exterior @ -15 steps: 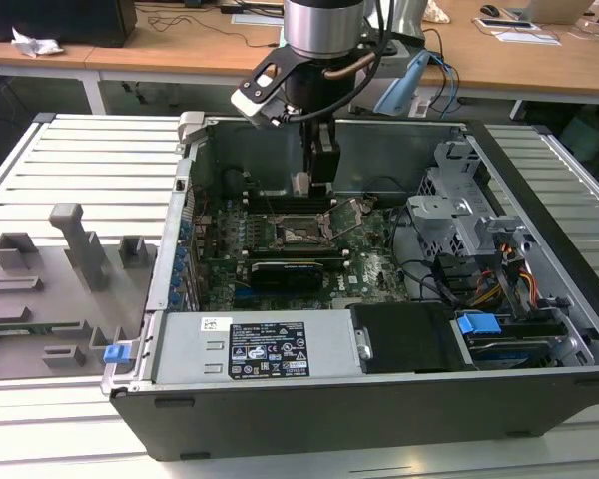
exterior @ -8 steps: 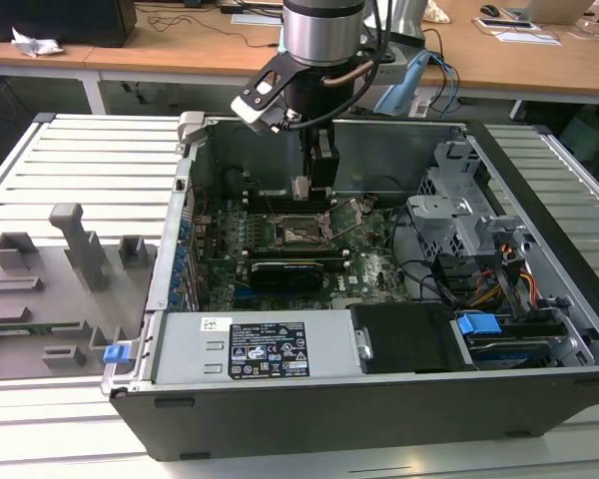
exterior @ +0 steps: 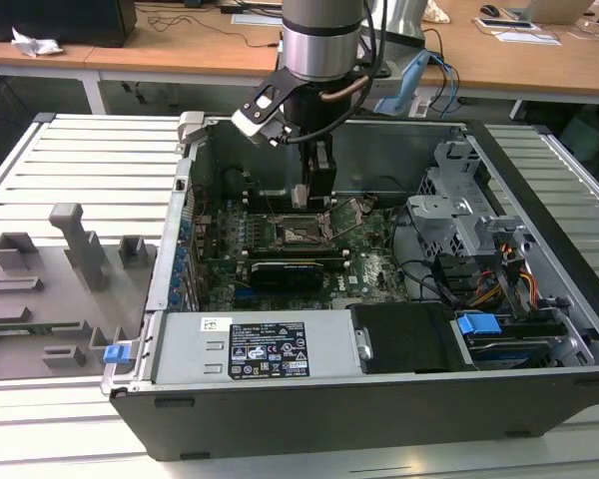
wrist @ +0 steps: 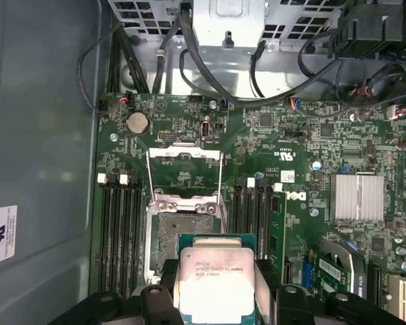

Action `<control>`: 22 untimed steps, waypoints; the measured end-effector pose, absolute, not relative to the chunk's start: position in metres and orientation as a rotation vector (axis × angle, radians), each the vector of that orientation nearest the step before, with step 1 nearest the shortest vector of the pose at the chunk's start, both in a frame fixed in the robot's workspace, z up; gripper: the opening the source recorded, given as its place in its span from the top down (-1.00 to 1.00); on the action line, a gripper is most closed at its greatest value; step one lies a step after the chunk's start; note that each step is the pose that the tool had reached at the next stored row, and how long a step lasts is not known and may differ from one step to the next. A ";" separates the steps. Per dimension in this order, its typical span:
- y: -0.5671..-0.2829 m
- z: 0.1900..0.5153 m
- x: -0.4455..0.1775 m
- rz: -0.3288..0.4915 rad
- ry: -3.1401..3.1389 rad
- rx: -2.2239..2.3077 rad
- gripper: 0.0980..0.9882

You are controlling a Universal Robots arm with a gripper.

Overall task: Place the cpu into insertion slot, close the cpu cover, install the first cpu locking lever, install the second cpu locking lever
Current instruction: 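Place the cpu into insertion slot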

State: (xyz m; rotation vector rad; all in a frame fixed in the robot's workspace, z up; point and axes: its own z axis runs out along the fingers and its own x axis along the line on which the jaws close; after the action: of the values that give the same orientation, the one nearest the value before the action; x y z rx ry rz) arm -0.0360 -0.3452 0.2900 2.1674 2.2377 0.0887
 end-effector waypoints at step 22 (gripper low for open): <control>-0.337 0.254 -0.036 0.087 2.195 2.208 0.03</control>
State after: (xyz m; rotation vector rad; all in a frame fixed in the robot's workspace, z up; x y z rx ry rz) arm -0.0358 -0.3369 0.2545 2.2082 2.1952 0.0869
